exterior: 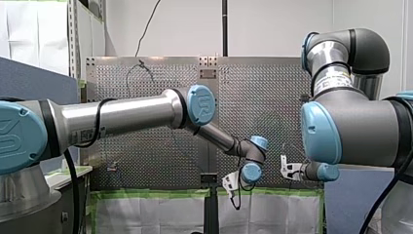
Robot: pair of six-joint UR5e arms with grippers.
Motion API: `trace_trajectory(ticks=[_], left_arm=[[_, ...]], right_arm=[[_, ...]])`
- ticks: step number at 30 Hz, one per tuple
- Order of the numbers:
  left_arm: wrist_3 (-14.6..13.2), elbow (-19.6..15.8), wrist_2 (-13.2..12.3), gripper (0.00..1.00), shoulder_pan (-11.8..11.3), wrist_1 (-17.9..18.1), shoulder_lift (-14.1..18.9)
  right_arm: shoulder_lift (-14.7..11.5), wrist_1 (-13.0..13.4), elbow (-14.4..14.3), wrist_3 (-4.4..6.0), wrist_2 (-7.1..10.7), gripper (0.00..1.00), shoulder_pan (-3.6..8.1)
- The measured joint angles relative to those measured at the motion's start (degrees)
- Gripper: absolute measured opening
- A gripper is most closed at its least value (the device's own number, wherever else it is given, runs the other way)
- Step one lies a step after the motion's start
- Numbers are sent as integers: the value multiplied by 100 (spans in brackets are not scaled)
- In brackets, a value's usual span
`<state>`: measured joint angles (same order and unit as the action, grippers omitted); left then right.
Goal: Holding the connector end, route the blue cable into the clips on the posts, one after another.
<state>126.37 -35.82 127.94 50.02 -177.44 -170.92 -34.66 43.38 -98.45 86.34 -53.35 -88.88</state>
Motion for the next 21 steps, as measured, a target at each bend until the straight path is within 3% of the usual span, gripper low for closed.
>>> trace_trajectory(ticks=[5, 12, 17, 21], left_arm=[[-237, -30, 46, 0, -45, 89, 0], [-651, -108, 82, 0, -121, 155, -3], [-981, -113, -111, 0, -140, 369, -4], [-1151, -115, -343, 0, -152, 598, -5]], right_arm=[[225, 80, 3, -64, -6, 0, 38], [284, 46, 84, -194, -136, 0, 57], [286, -37, 143, -317, -158, 0, 22], [287, -48, 152, -352, -165, 0, -33]])
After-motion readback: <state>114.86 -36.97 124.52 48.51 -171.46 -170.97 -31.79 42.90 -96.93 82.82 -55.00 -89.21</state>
